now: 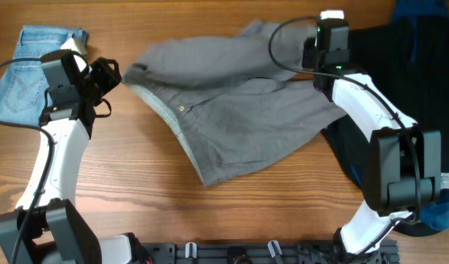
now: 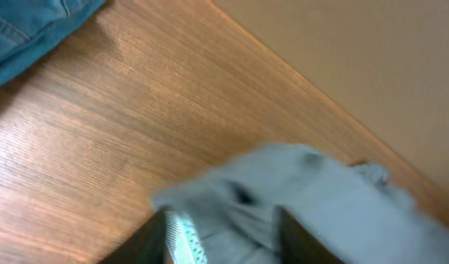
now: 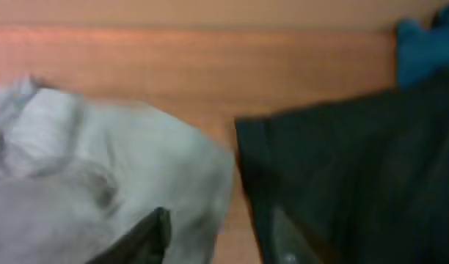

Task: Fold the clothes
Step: 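Pull the shorts apart with both grippers to spread them flat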

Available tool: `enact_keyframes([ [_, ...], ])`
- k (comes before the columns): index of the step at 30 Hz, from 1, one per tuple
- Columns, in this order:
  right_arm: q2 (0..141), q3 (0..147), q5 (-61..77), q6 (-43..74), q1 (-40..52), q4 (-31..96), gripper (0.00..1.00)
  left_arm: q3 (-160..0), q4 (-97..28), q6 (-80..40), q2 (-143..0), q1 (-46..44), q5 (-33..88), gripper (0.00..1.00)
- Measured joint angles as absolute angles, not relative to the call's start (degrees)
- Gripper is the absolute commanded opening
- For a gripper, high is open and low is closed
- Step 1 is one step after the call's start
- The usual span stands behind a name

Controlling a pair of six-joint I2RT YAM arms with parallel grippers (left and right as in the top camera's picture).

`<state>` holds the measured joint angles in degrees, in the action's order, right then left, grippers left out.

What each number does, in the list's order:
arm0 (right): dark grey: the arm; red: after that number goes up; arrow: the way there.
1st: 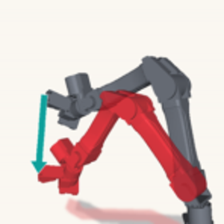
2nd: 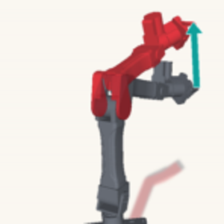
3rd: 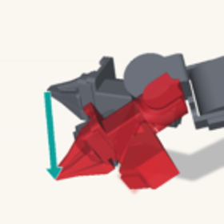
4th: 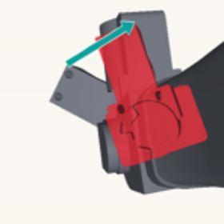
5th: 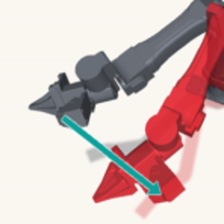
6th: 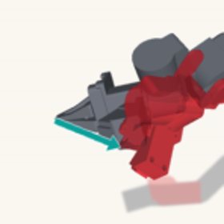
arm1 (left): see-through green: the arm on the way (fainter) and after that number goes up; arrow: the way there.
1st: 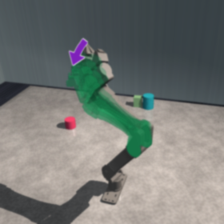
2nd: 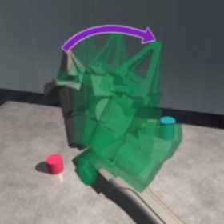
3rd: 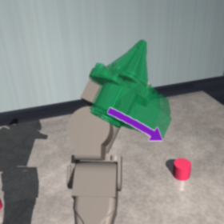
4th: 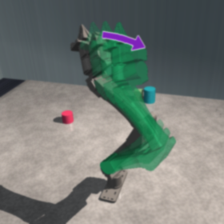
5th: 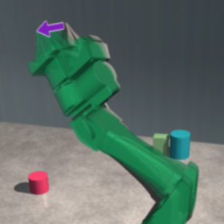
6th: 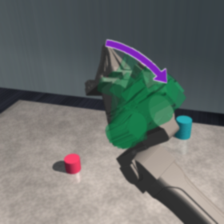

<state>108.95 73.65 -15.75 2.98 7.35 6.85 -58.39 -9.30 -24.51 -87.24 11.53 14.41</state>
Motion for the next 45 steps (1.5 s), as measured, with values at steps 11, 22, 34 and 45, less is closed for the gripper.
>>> enact_keyframes([
  [11, 108.4, 73.6, -13.3, 5.0, 8.7, 23.9, 1.0, -58.7, -39.5, -24.7, -88.9, 9.9, 19.8, 1.0],
  [22, 93.3, 73.7, -5.0, 8.5, 8.7, 41.5, 1.0, -54.6, -45.5, -28.2, -89.1, -6.3, 24.2, 1.0],
  [34, 93.3, 73.6, -3.8, 15.5, 8.7, 49.3, 1.0, -50.1, -37.6, -44.9, -98.6, -21.6, 29.8, 0.15],
  [45, 93.3, 73.6, -3.6, 15.6, 8.5, 49.9, 1.0, -50.8, -48.6, -42.0, -100.8, -9.8, 24.3, 0.04],
])
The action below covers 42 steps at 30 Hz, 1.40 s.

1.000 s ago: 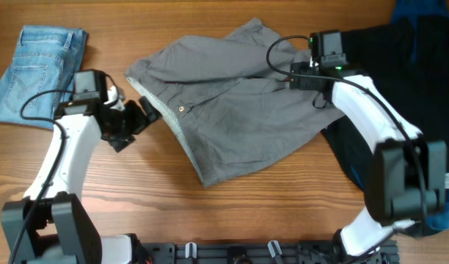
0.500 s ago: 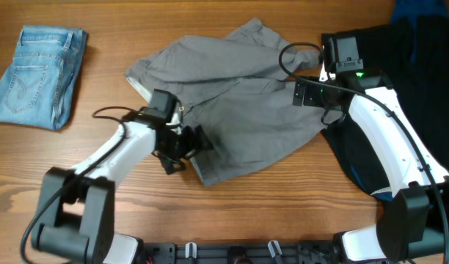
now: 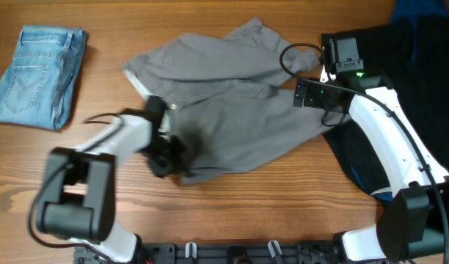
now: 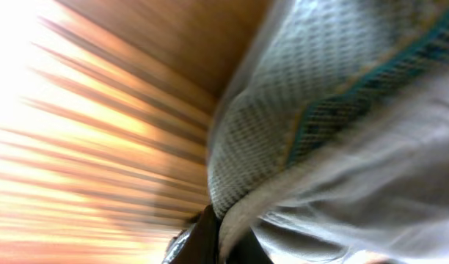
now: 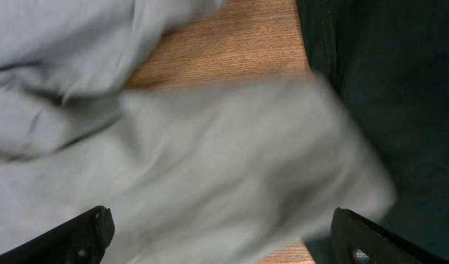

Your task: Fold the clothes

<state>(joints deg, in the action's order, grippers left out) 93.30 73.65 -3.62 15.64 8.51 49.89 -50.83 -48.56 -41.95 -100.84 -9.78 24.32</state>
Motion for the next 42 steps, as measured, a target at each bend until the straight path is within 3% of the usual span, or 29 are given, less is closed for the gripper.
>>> enact_keyframes([
  [2, 93.3, 73.6, -2.3, 15.7, 8.4, 49.9, 1.0, -53.8, -51.9, -38.3, -100.8, 0.4, 17.4, 0.04],
  [3, 93.3, 73.6, -1.1, 15.6, 8.4, 49.9, 1.0, -56.0, -54.7, -37.3, -100.8, 4.2, 15.8, 0.09],
  [4, 93.3, 73.6, -0.2, 15.6, 8.4, 49.7, 1.0, -58.3, -55.7, -36.4, -100.7, 8.6, 14.2, 0.22],
  [5, 93.3, 73.6, 0.8, 15.6, 8.4, 49.6, 1.0, -60.1, -56.4, -35.7, -100.7, 11.6, 13.7, 0.53],
  [6, 93.3, 73.6, 2.0, 15.6, 8.4, 48.9, 1.0, -62.4, -56.6, -34.9, -100.7, 15.5, 13.2, 0.66],
  [7, 93.3, 73.6, 3.1, 15.6, 8.4, 48.2, 1.0, -63.8, -56.6, -34.2, -100.5, 18.3, 13.3, 0.75],
  [9, 93.3, 73.3, 4.8, 15.7, 8.4, 45.9, 1.0, -64.7, -58.4, -32.9, -100.3, 21.4, 13.8, 0.79],
  [14, 93.3, 72.3, 10.4, 15.9, 8.4, 46.4, 1.0, -64.6, -65.9, -28.5, -100.3, 20.9, 14.9, 0.8],
  [20, 93.3, 72.3, 16.1, 17.0, 8.4, 56.4, 1.0, -64.6, -71.6, -24.4, -100.3, 18.3, 14.8, 0.81],
  [25, 93.3, 72.1, 17.8, 27.1, 8.4, 65.6, 1.0, -64.6, -73.3, -24.0, -100.3, 17.1, 13.0, 0.81],
  [33, 93.3, 71.6, 22.2, 41.5, 8.7, 72.0, 1.0, -56.7, -64.0, -28.7, -100.2, 16.7, 10.9, 0.75],
  [36, 93.3, 68.0, 24.0, 45.2, 10.7, 70.0, 1.0, -53.4, -58.3, -31.9, -100.2, 16.7, 10.7, 0.64],
  [38, 93.3, 65.0, 24.6, 47.1, 11.6, 68.4, 0.99, -52.9, -56.2, -33.3, -100.2, 16.7, 10.7, 0.52],
  [40, 93.3, 60.3, 25.6, 49.2, 12.0, 66.8, 1.0, -52.9, -55.8, -34.1, -100.2, 16.7, 10.4, 0.33],
  [42, 93.3, 57.4, 26.0, 50.3, 12.0, 65.8, 1.0, -52.9, -55.7, -34.7, -100.2, 16.7, 10.3, 0.24],
])
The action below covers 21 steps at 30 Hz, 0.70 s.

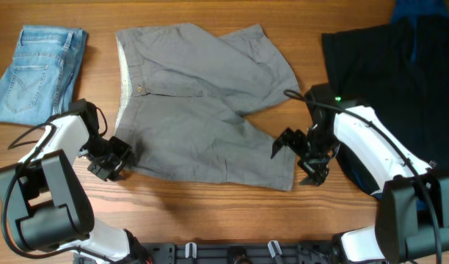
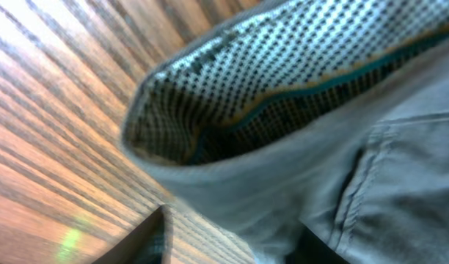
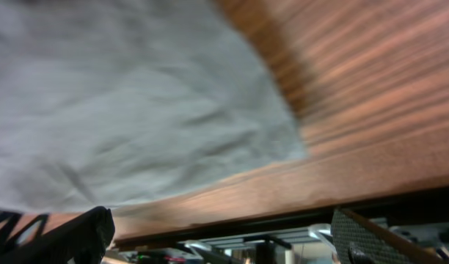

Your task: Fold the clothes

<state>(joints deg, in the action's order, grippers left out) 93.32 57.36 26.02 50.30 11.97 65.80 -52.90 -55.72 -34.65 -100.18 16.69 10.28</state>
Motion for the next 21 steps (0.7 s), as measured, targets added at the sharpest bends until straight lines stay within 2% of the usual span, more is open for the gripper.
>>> enact_keyframes([
  [2, 93.3, 54.4, 26.7, 51.0, 12.0, 65.1, 1.0, -52.9, -55.5, -34.7, -100.2, 16.6, 10.3, 0.12],
  [4, 93.3, 51.6, 27.0, 51.4, 12.0, 63.5, 0.99, -52.9, -55.4, -35.0, -100.2, 16.6, 10.3, 0.04],
  [8, 93.3, 46.7, 29.0, 51.6, 12.0, 58.2, 0.99, -52.9, -55.5, -35.1, -100.2, 16.6, 10.3, 0.04],
  [11, 93.3, 43.2, 30.9, 52.5, 12.0, 53.5, 0.92, -52.9, -55.7, -35.0, -100.2, 16.6, 10.3, 0.04],
  [13, 93.3, 41.1, 31.5, 53.3, 12.0, 50.4, 0.79, -52.9, -55.9, -35.0, -100.2, 16.6, 10.3, 0.04],
  [16, 93.3, 39.7, 32.1, 54.5, 12.0, 47.9, 0.67, -52.9, -55.9, -35.0, -100.2, 16.6, 10.3, 0.04],
  [19, 93.3, 38.5, 32.2, 55.7, 12.0, 46.0, 0.47, -52.9, -55.8, -35.0, -100.2, 16.6, 10.3, 0.04],
  [21, 93.2, 38.1, 32.2, 57.0, 12.0, 45.3, 0.17, -52.9, -55.8, -35.0, -100.2, 16.6, 10.3, 0.04],
])
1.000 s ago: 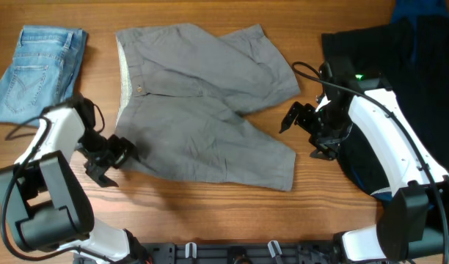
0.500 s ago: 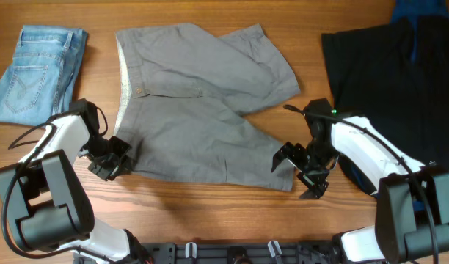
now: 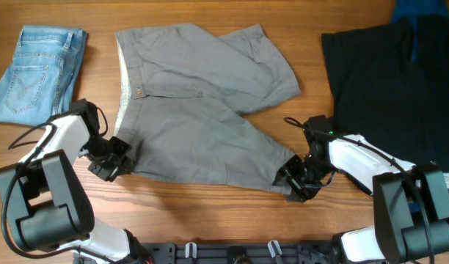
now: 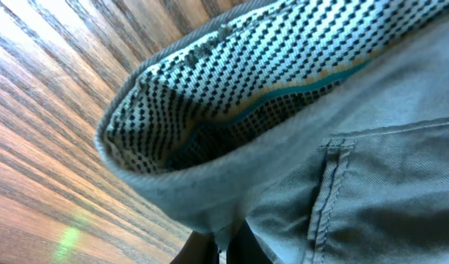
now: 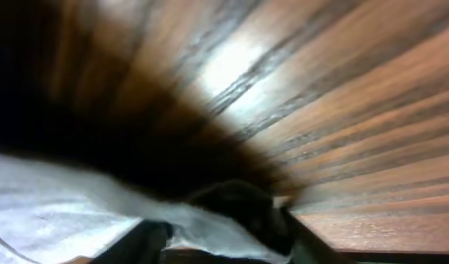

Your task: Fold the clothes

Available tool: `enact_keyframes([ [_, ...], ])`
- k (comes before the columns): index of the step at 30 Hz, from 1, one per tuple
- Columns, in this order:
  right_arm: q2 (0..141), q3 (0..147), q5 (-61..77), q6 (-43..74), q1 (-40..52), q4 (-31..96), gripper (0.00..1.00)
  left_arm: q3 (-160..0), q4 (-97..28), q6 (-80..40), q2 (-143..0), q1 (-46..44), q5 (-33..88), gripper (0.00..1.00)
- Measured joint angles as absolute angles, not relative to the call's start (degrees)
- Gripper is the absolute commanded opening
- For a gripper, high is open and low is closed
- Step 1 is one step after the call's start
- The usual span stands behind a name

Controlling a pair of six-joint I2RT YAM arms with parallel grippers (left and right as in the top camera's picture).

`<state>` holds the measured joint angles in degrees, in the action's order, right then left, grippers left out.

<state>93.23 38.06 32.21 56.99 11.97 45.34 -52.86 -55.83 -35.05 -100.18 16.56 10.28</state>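
Note:
Grey shorts (image 3: 202,110) lie spread flat on the wooden table, waistband to the left and legs to the right. My left gripper (image 3: 114,161) sits at the near corner of the waistband. In the left wrist view the left gripper (image 4: 226,251) is shut on the edge below the dotted lining (image 4: 232,95). My right gripper (image 3: 292,183) is low at the near hem corner of the leg. The right wrist view is blurred. There the right gripper (image 5: 213,238) has its fingers still apart, with pale cloth (image 5: 63,213) lying between them.
Folded blue jeans (image 3: 37,73) lie at the far left. A large black garment (image 3: 400,88) covers the right side, with blue cloth (image 3: 422,11) at its far corner. A black rail (image 3: 232,253) runs along the table's near edge.
My left gripper, then partly open around the waistband corner, is now shut on it. My right gripper, then wide open beside the leg, now sits on the hem corner with narrower fingers.
The shorts were first bunched across the far half, with a gripper near each end. Then my left gripper was at the near edge, pinching the waistband. After that the shorts lay flat with both grippers open at the near corners. Now the left grips its corner.

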Motion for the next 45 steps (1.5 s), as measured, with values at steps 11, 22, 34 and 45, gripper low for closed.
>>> enact_keyframes([
  [11, 92.2, 38.5, 31.1, 52.0, 12.2, 40.1, 0.04, -52.9, -57.7, -31.8, -100.0, 16.6, 10.2, 0.04],
  [22, 74.5, 60.1, 20.5, 39.7, 8.0, 52.4, 0.04, -62.6, -66.1, -24.9, -79.8, 15.6, 13.6, 0.04],
  [34, 67.2, 73.5, 13.0, 33.9, 5.6, 67.5, 0.04, -68.9, -75.3, -21.6, -67.2, 15.2, 20.5, 0.04],
  [45, 70.9, 79.4, -1.3, 24.6, 3.0, 52.3, 0.04, -73.3, -67.1, -24.6, -68.3, 17.6, 14.7, 0.04],
])
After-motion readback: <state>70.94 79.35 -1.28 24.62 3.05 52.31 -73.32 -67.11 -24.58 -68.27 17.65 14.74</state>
